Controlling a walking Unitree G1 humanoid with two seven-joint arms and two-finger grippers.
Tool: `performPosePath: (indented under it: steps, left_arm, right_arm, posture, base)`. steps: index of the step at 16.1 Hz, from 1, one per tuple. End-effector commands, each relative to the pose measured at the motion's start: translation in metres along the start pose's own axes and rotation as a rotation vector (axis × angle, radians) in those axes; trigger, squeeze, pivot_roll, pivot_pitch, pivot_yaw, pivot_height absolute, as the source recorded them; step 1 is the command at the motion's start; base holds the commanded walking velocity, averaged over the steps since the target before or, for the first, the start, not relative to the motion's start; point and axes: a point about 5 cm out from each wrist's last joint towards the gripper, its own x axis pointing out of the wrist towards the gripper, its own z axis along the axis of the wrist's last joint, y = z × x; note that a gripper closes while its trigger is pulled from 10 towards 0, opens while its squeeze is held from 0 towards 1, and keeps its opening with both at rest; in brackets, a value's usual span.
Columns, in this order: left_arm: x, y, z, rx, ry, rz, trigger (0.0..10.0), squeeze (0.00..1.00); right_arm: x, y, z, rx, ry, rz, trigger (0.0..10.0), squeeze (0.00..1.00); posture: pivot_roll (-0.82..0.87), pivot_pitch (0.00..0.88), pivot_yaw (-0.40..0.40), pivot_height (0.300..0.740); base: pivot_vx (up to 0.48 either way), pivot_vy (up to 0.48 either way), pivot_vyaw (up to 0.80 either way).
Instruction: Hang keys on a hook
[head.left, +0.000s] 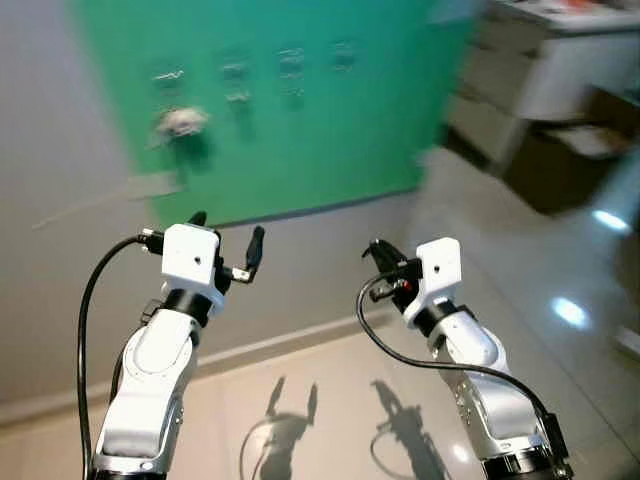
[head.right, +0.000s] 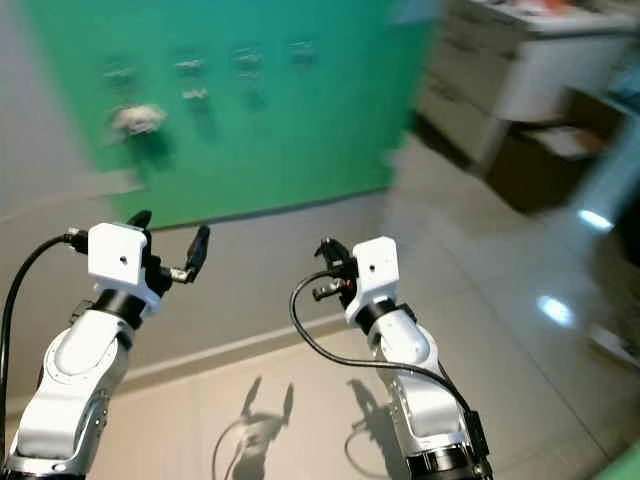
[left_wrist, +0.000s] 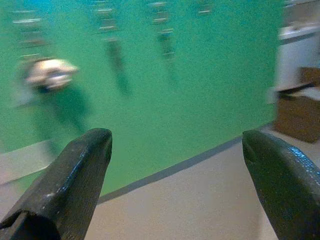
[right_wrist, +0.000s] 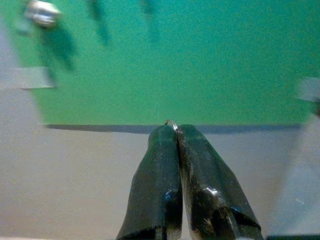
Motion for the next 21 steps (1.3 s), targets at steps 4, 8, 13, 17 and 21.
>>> performPosePath:
  steps: [4,8,13,17,21]
  left_arm:
    - [-0.0023,-0.0003,0.0026,-0.006,-0.018,-0.016,10.0,0.0]
    - [-0.0023,-0.0005,0.0028,-0.007,-0.019,-0.02,10.0,0.0]
    - [-0.0033,-0.0017,0.0026,-0.012,-0.019,-0.024,10.0,0.0]
    - [-0.0041,-0.0026,0.0029,-0.019,-0.021,-0.027,10.0,0.0]
    - [-0.004,-0.003,0.0029,-0.021,-0.022,-0.031,10.0,0.0]
  right_arm:
    - [0.0026,-0.0017,0.0033,-0.013,-0.005,0.003,10.0,0.0]
    - [0.0021,-0.0013,0.0038,-0.008,-0.012,0.008,10.0,0.0]
    - [0.0031,-0.0041,0.0065,-0.011,-0.02,0.01,10.0,0.0]
    - [0.0041,-0.0059,0.0082,-0.01,-0.027,0.009,10.0,0.0]
    - [0.0036,-0.0061,0.008,-0.036,-0.024,0.015,10.0,0.0]
  posture:
    - [0.05,0.0,0.003,0.74]
    - [0.05,0.0,0.004,0.74]
    - [0.06,0.0,-0.004,0.74]
    - [0.06,0.0,-0.006,0.74]
    - [0.06,0.0,-0.004,0.74]
  base:
    - [0.349,0.0,0.0]
    - [0.347,0.0,0.0]
    - [0.347,0.0,0.0]
    - [0.384,0.0,0.0]
    - [0.418,0.0,0.0]
